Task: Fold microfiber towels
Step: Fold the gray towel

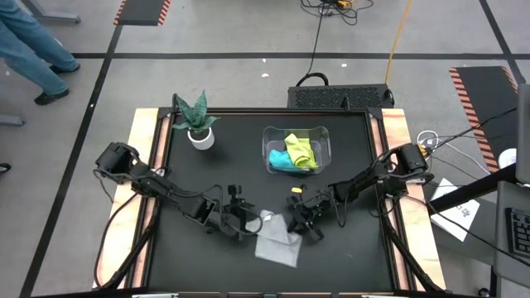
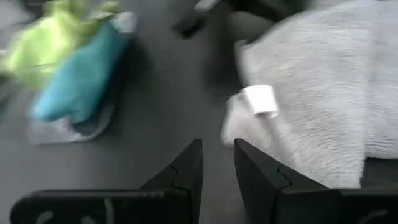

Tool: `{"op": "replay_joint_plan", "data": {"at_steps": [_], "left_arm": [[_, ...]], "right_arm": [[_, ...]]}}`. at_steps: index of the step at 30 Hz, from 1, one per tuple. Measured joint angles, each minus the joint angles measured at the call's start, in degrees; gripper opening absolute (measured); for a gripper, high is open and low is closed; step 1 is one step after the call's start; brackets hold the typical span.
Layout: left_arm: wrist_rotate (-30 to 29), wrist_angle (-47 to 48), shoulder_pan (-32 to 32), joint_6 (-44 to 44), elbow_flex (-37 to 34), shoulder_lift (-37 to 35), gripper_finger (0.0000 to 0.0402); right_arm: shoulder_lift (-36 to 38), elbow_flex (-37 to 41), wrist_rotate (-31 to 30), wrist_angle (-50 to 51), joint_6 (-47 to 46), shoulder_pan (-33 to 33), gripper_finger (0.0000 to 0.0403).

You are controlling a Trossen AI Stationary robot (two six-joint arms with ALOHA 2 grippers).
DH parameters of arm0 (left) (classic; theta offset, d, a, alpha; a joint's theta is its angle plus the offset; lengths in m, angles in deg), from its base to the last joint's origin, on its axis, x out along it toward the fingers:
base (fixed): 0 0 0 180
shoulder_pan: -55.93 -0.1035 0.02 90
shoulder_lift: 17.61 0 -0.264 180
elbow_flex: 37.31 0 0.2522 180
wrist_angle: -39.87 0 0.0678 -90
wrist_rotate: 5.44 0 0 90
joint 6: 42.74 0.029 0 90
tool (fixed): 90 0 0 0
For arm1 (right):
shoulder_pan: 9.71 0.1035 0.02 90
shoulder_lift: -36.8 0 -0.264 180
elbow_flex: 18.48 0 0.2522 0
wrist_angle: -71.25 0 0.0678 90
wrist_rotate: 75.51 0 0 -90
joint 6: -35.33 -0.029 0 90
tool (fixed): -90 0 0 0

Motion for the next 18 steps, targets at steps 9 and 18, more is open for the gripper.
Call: {"op": "replay_joint_plan", "data": {"at_steps": [9,18], "left_arm": [[7.3,5.6,-3.1,-3.5,0.0,1.1,0.0092],[16.8,-0.5,-1.8,-1.0,0.0,2.1,0.0092]], "right_arm": [[0.0,0.0,-1.9,-2.2,0.3,2.8,0.0],[0.0,0.0,-4.8,-2.3,0.0,2.8,0.0]]}}
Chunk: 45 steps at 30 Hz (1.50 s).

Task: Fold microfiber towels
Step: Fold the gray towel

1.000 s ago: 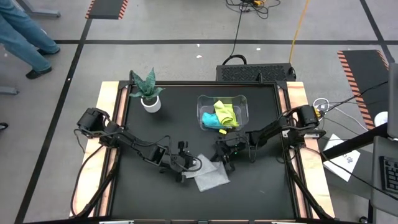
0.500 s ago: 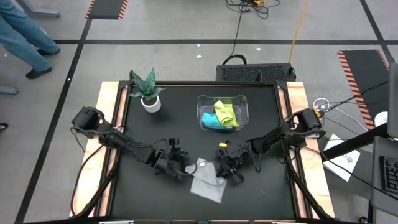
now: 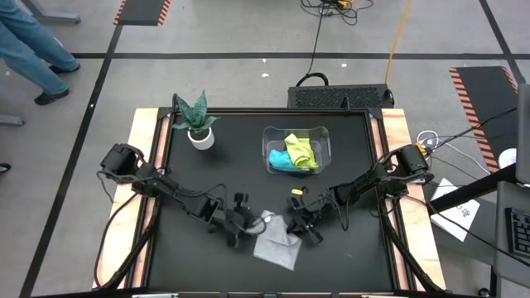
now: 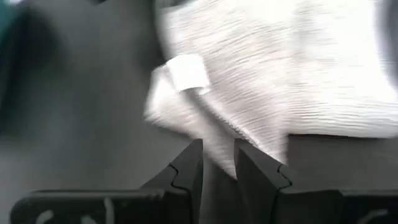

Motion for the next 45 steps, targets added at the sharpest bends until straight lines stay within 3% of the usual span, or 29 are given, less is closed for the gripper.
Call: {"op": "replay_joint_plan", "data": {"at_steps": [5,14,21,28,33,39,45], "left_arm": [[3.2,-1.8,3.4,3.5,0.0,0.0,0.0092],[4.6,-2.5,7.8,8.1,0.0,0.0,0.0092],[3.7,-3.2,9.4,9.8,0.0,0.0,0.0092],[-9.8,-1.6,10.4,9.1,0.0,0.0,0.0092],[-10.8,1.8,10.1,6.0,0.0,0.0,0.0092],[-10.2,2.8,9.8,5.5,0.0,0.0,0.0092],[-10.0,3.1,9.8,5.4,0.0,0.0,0.0092]], "right_arm": [[0.0,0.0,-1.7,-2.0,1.1,0.0,0.0],[0.0,0.0,-3.4,-10.6,3.1,-0.1,0.0],[0.0,0.0,-2.9,-11.8,3.2,1.1,0.0],[0.0,0.0,-4.7,-11.9,2.6,1.1,0.0],[0.0,0.0,-4.6,-11.5,0.0,1.1,0.0003],[0.0,0.0,-5.0,-9.7,-1.1,1.4,0.0056],[0.0,-1.6,-11.3,-1.6,-4.8,1.4,0.0131]]}}
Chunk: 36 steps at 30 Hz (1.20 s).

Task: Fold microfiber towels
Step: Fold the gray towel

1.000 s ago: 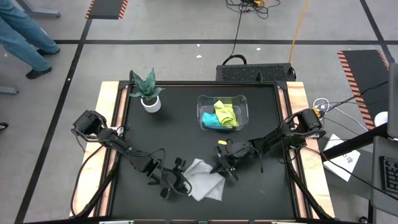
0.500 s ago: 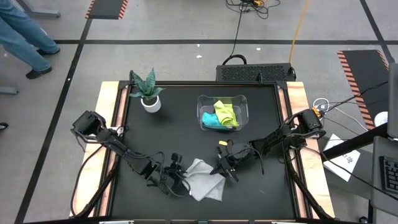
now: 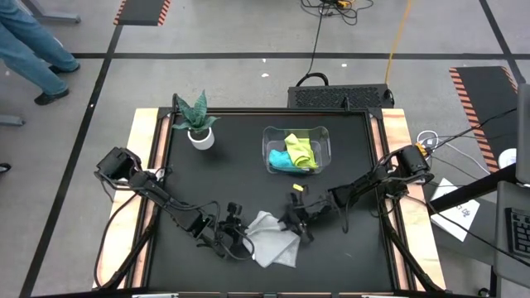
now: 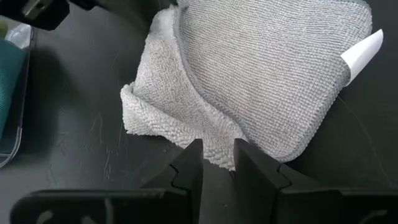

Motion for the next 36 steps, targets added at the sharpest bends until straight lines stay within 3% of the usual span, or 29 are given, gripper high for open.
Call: {"op": "replay_joint_plan", "data": {"at_steps": [7,15,21,28,36], "left_arm": [[0.1,0.0,0.0,0.0,0.0,0.0,0.0092],[0.7,0.0,0.0,-0.2,0.0,0.0,0.0092],[0.7,-0.1,0.0,-0.2,0.0,0.0,0.0092],[0.7,-0.1,0.0,-0.6,0.0,0.0,0.0092],[0.7,0.0,0.0,-0.7,0.0,0.0,0.0092]], "right_arm": [[0.0,-4.7,-3.7,8.0,-0.1,0.3,0.0176],[0.0,-6.5,-4.6,10.2,-0.1,1.4,0.0166],[0.0,-6.5,-6.4,12.1,-1.0,1.3,0.0126],[0.0,-6.5,-7.0,11.6,-1.0,1.3,0.0016],[5.2,-6.5,-6.6,13.5,-0.4,4.8,0.0002]]}}
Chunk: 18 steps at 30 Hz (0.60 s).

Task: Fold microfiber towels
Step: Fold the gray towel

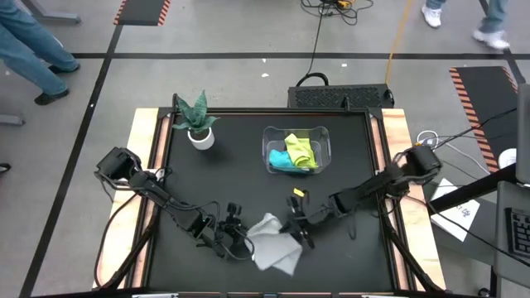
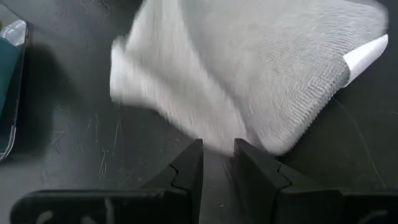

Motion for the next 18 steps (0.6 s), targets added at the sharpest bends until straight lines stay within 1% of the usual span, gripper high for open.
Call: {"op": "replay_joint_plan", "data": {"at_steps": [4,7,14,15,17,18], "left_arm": [[-0.6,0.0,0.0,-0.2,0.0,0.0,0.0092],[-1.4,0.0,0.0,-1.0,0.0,0.0,0.0092],[-1.1,-0.8,-1.8,-4.6,0.0,0.0,0.0092],[-0.5,-1.2,-2.4,-5.0,0.0,0.0,0.0092],[2.8,-3.1,-4.1,-5.2,0.0,1.0,0.0092],[5.0,-4.0,-4.8,-5.3,0.0,1.9,0.0092]], "right_arm": [[5.8,0.0,-0.1,3.3,0.1,4.1,0.0003],[8.5,0.0,-0.3,5.3,0.4,7.1,0.0001],[8.4,0.0,-0.5,7.9,2.6,11.7,0.0001],[8.3,0.0,-0.5,8.0,3.2,12.2,0.0001],[8.2,0.0,-0.5,7.9,3.3,12.9,0.0001],[7.8,0.0,-0.9,6.3,3.1,13.1,0.0001]]}}
